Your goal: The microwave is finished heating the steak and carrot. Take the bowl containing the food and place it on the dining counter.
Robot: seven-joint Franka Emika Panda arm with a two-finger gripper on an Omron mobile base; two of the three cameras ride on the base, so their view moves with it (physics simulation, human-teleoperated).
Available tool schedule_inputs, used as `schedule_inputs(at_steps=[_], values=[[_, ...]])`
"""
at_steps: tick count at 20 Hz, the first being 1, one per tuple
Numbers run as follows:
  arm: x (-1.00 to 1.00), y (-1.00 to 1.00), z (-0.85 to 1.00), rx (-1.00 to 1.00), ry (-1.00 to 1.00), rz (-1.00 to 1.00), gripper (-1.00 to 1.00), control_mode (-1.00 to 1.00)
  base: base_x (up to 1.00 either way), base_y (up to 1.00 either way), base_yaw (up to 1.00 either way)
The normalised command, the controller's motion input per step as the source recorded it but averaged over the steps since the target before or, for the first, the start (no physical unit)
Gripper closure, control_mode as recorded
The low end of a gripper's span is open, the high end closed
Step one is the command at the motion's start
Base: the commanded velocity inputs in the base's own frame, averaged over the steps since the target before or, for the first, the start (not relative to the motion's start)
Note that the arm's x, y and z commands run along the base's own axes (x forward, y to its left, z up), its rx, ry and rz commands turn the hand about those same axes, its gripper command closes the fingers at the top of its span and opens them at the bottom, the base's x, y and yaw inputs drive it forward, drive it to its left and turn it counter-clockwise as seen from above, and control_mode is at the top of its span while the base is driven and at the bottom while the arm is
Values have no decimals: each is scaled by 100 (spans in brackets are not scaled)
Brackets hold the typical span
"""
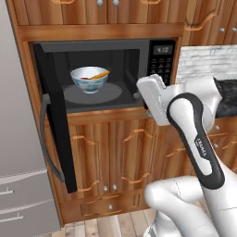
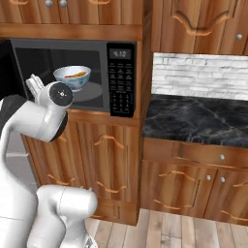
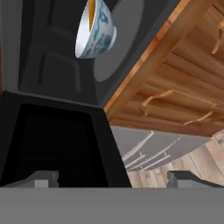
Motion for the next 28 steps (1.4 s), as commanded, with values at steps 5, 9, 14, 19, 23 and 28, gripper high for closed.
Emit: schedule_inputs(at_steps=[5,9,14,19,23,28], values=[[75,-29,38,-7,-6,-28,-100,-100,0,0,0],[100,3,0,-3,0,-3,-100,-100,0,0,0],[100,3,-29,-3,1,-1,-100,-100,0,0,0],[93,39,-8,-1,0,-1,-100,-100,0,0,0],[93,47,-2,0,2,-1,-100,-100,0,0,0],[85,17,-23,-3,4,0,-100,-100,0,0,0]])
